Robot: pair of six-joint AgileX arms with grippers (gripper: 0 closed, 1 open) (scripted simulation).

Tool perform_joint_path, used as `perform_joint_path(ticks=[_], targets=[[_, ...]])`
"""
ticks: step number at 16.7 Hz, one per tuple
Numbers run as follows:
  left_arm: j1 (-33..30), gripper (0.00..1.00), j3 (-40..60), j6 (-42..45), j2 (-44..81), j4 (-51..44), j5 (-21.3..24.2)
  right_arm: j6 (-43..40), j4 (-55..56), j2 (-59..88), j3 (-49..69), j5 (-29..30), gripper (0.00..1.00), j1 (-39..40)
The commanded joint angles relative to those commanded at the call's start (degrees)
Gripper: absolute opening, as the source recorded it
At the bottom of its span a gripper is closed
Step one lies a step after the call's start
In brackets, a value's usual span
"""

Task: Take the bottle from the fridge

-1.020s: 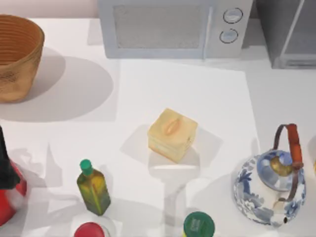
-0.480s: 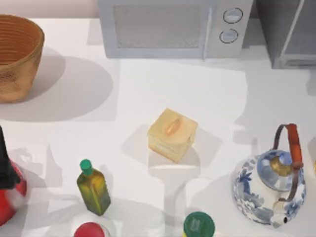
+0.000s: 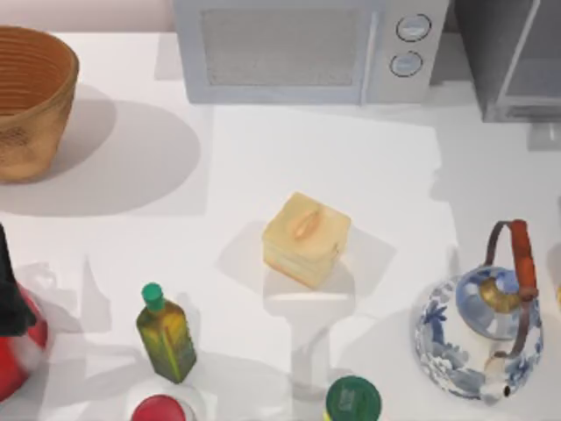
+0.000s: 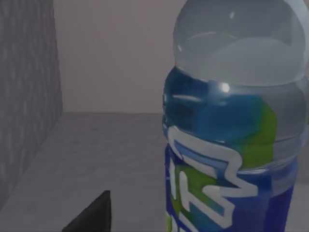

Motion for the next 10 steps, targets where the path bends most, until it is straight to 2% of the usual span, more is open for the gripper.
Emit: perform_joint_path(ticks=[5, 10], targets=[[0.0, 1.00, 0.0, 0.0, 0.0, 0.0, 0.0, 0.0, -1.1, 1.4, 2.1, 0.1, 1.00, 0.0], [0.0, 1.00, 0.0, 0.0, 0.0, 0.0, 0.0, -0.1, -6.7, 6.8, 14.0, 1.2, 1.00, 1.1]])
